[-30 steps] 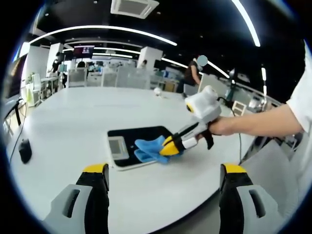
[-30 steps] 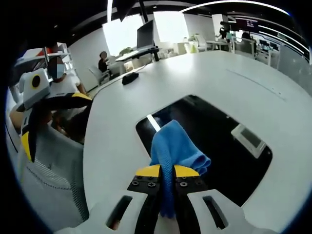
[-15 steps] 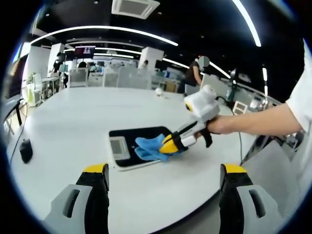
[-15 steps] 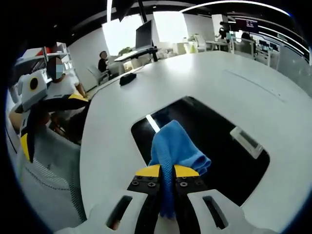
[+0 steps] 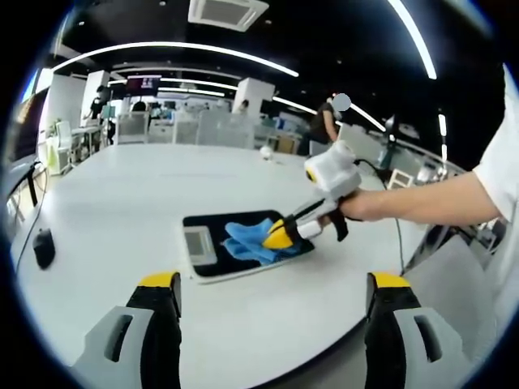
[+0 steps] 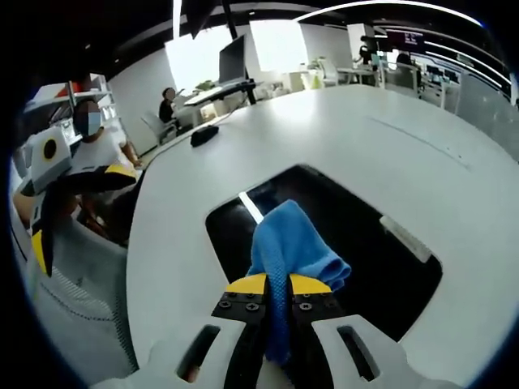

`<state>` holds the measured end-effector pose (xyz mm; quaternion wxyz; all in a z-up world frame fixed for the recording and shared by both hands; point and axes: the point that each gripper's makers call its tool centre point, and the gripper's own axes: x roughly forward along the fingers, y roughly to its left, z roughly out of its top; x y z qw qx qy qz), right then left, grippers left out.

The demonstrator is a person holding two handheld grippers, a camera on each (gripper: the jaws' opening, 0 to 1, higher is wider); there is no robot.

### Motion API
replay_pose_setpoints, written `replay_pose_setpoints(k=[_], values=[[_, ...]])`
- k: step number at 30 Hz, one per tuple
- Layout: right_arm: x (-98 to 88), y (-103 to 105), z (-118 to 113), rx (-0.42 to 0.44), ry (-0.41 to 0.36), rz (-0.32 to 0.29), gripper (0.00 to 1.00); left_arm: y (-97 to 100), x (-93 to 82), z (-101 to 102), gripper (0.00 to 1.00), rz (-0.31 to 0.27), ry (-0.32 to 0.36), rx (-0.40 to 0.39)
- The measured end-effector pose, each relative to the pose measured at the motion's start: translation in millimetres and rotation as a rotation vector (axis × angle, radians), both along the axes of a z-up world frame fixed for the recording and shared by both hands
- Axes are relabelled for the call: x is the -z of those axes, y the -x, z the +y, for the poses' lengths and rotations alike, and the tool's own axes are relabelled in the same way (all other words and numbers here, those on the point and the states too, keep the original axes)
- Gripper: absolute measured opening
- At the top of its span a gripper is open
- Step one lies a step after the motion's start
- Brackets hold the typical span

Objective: Wipe the mirror surface with the cleaning cloth until all visible marks leave the cleaned area.

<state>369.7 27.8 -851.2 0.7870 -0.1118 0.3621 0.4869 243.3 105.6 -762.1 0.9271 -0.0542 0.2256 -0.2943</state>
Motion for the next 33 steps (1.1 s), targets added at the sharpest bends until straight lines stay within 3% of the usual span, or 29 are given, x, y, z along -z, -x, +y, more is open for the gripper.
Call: replay_pose_setpoints(k=[33], values=[[-1.5, -30, 1, 0.064, -0.015, -0.018, 0.04, -1.0, 2.1, 1, 0.95, 0.016, 0.003, -0.004]])
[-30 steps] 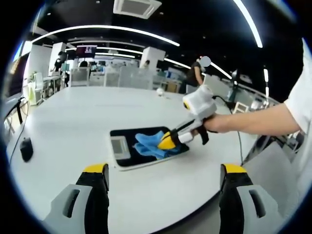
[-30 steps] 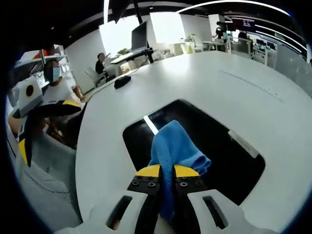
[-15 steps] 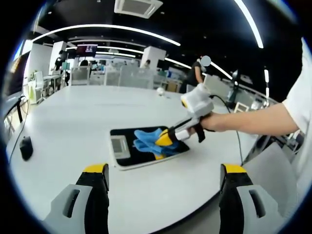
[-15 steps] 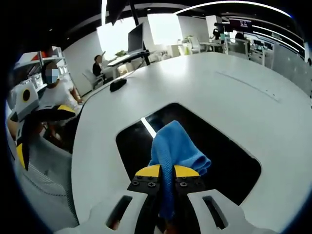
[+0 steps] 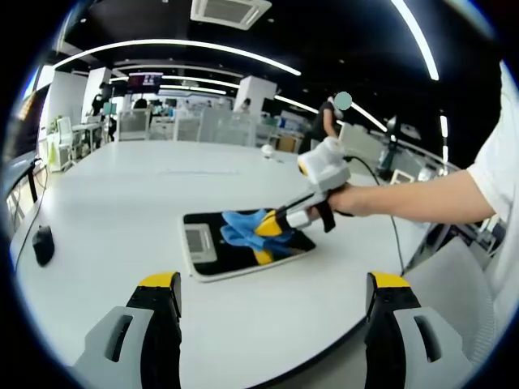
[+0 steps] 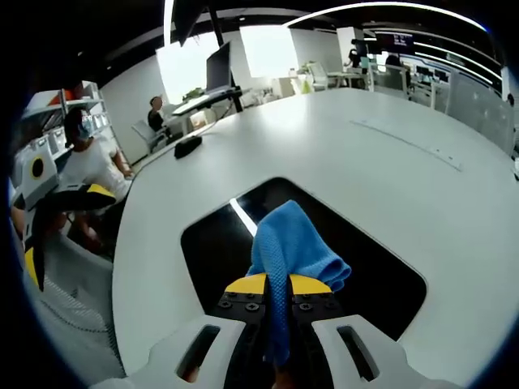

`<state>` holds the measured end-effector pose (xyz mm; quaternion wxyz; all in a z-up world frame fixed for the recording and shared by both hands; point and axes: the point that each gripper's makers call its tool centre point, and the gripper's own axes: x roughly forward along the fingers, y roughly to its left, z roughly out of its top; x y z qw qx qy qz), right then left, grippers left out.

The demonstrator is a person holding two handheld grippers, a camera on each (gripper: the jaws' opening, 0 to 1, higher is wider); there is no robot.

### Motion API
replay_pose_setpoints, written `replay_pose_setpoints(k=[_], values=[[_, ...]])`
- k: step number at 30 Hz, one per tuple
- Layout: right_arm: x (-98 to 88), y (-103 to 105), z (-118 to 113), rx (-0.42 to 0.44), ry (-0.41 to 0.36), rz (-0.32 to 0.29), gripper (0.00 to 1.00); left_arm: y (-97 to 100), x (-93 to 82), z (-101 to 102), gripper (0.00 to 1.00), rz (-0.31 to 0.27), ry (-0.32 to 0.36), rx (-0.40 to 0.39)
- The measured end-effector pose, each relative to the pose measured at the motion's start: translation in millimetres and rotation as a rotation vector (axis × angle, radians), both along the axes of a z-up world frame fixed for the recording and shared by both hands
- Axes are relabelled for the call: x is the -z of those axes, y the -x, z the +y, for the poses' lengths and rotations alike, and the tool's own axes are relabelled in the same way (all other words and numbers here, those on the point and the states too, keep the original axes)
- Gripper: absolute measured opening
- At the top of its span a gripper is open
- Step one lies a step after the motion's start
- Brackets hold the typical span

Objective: Wipe the mirror surface with the cleaning cloth until all visible marks leave the cleaned area.

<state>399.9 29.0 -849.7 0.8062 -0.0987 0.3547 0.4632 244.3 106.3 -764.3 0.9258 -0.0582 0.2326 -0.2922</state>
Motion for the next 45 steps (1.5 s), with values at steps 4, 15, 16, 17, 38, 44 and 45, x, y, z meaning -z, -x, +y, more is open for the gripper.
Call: replay_pose_setpoints(k=[4, 15, 16, 17, 38, 44, 45], values=[[-0.9, -1, 1, 0.009, 0.000, -0.004, 0.04, 0.0, 0.5, 0, 0.94, 0.004, 0.003, -0.001], [-6.5, -2, 4, 0.028, -0.003, -0.010, 0.04, -1.2, -0.1, 2, 0.96, -0.002, 0.002, -0.012], [-7.4, -3, 5, 0.029, -0.002, -0.011, 0.04, -1.2, -0.1, 2, 0.96, -0.002, 0.002, -0.013], [-7.6, -3, 5, 0.029, -0.001, -0.011, 0.04, -1.3, -0.2, 2, 0.96, -0.003, 0.001, -0.013], [-4.1, -33, 0, 0.074, 0.002, -0.029, 0.04, -1.7, 0.3, 3, 0.95, 0.002, 0.002, -0.020], [-2.1, -37, -1, 0.075, 0.002, -0.025, 0.03, -1.5, 0.5, 2, 0.95, 0.005, 0.003, -0.020], [-2.5, -36, -1, 0.075, 0.002, -0.025, 0.03, -1.5, 0.4, 2, 0.95, 0.005, 0.004, -0.020]])
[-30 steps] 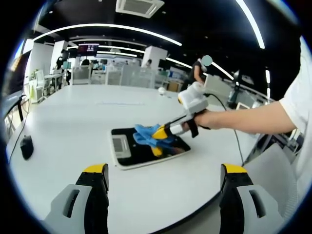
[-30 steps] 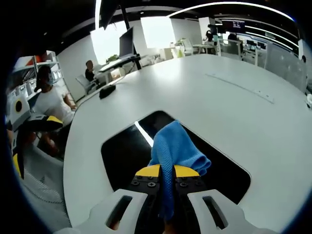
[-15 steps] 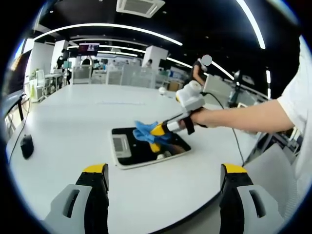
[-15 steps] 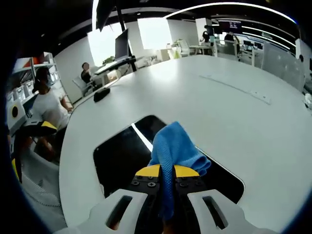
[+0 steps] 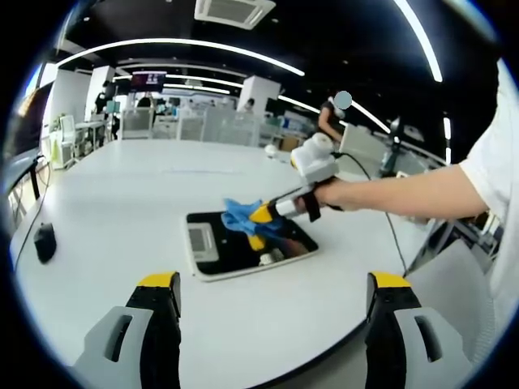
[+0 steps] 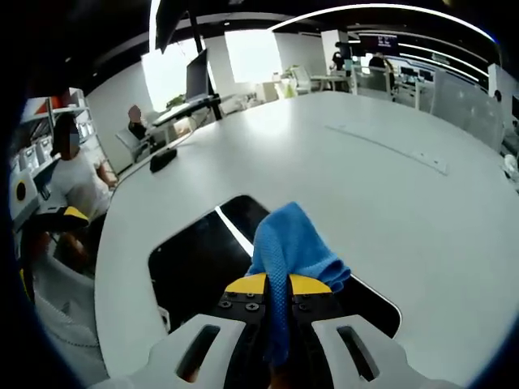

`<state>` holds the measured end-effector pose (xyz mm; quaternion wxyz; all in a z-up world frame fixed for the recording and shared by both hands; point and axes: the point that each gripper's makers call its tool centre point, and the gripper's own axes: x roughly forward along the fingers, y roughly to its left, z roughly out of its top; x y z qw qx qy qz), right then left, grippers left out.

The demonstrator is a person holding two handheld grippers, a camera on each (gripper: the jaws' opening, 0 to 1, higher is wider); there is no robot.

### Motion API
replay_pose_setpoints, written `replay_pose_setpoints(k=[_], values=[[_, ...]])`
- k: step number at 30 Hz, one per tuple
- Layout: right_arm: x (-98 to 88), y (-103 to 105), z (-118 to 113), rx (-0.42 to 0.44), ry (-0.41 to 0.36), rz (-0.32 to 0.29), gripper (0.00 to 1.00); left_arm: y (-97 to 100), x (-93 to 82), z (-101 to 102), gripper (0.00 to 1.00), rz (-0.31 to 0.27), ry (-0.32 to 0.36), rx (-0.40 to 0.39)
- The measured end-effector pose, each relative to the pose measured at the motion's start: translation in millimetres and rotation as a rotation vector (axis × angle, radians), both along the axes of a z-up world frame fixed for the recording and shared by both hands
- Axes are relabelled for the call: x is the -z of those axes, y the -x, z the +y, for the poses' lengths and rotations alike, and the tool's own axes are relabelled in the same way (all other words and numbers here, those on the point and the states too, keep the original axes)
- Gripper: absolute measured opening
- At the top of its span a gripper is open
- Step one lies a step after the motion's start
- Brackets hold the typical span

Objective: Wipe the mirror surface with the cleaning cloth until all visible marks leave the cleaned area.

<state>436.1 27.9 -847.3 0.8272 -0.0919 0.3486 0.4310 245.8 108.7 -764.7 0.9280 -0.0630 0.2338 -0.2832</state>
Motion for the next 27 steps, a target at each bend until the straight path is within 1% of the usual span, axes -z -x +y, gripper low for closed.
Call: replay_pose_setpoints(k=[14, 16, 22, 27], values=[[3.0, -7, -3, 0.002, -0.003, 0.003, 0.03, 0.0, 0.8, 0, 0.95, 0.003, -0.004, -0.001], [1.3, -4, -3, 0.005, -0.002, 0.002, 0.03, -0.1, 0.7, 1, 0.95, 0.004, -0.002, -0.001], [3.5, -9, -12, 0.018, -0.001, 0.003, 0.03, -0.9, 0.1, 0, 0.96, 0.004, 0.006, -0.004], [3.1, -8, -17, 0.028, 0.002, 0.002, 0.03, -0.7, 0.2, 1, 0.96, 0.005, 0.004, -0.004]])
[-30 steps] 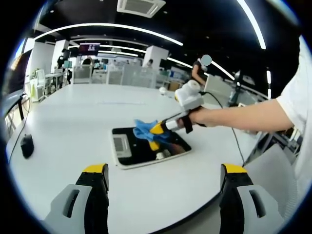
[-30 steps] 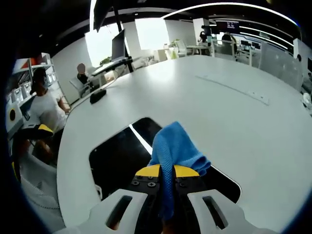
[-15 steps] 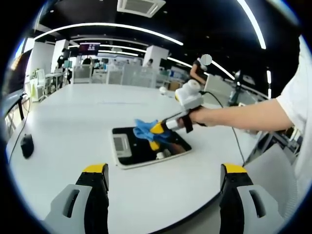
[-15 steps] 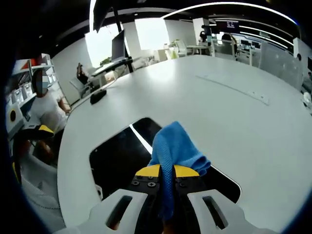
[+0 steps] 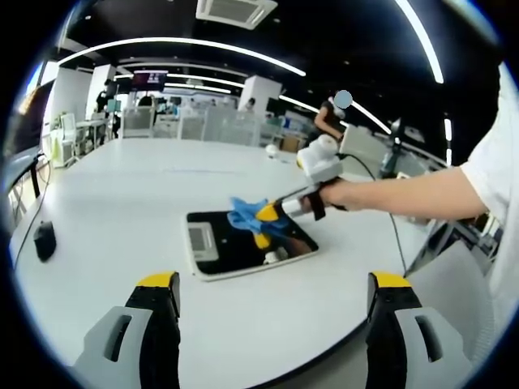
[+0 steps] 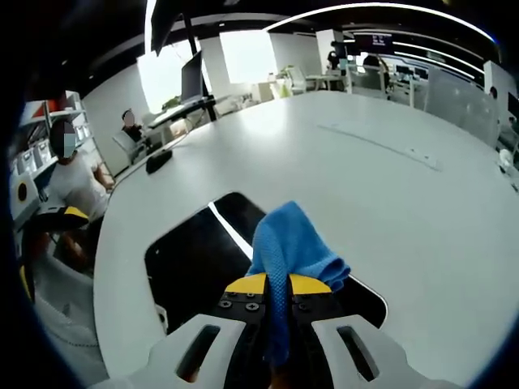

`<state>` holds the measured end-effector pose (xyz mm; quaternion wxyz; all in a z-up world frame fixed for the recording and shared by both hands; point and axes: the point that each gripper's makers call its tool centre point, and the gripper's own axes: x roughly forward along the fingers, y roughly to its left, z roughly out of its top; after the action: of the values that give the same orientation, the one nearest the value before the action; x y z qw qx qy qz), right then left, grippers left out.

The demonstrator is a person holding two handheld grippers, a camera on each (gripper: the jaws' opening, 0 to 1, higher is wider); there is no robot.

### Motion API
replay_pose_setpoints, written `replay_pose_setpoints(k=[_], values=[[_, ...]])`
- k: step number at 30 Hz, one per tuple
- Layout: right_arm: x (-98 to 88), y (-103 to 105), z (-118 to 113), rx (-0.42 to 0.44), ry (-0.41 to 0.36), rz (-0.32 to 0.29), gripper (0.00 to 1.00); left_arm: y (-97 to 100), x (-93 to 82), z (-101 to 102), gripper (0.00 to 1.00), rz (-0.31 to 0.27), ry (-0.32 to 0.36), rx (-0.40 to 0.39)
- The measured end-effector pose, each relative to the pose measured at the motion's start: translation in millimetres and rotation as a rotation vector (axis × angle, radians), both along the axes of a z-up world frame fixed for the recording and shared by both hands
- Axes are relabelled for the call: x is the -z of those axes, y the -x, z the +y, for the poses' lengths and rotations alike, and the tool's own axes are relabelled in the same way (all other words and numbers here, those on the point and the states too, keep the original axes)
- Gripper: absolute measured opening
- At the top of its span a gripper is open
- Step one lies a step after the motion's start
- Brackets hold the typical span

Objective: Wipe the mirror surface with the cleaning cloth until all visible marks leave the cleaned area.

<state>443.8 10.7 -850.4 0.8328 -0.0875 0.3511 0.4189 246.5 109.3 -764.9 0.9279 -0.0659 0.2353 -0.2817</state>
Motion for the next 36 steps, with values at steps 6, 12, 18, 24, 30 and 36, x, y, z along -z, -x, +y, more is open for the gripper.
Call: replay_pose_setpoints(k=[6, 12, 18, 24, 30, 36], values=[[-0.5, 1, -2, 0.006, -0.001, -0.001, 0.03, -0.1, 0.2, 0, 0.96, 0.000, -0.003, 0.000], [-1.9, 4, -4, 0.011, -0.003, 0.000, 0.03, -0.3, 0.3, 0, 0.96, 0.000, -0.004, -0.002], [-2.6, 4, -8, 0.018, -0.003, -0.001, 0.03, -0.2, 0.7, 0, 0.96, 0.002, -0.007, 0.000], [-1.3, 1, -14, 0.028, -0.004, 0.000, 0.03, -0.1, 0.6, 0, 0.96, 0.001, -0.008, 0.002], [-5.3, 9, -13, 0.031, 0.000, -0.002, 0.03, 0.1, 0.6, 0, 0.96, 0.000, -0.008, 0.001], [-4.5, 8, -13, 0.036, -0.004, 0.000, 0.03, 0.0, 0.8, 1, 0.96, 0.000, -0.010, 0.001]])
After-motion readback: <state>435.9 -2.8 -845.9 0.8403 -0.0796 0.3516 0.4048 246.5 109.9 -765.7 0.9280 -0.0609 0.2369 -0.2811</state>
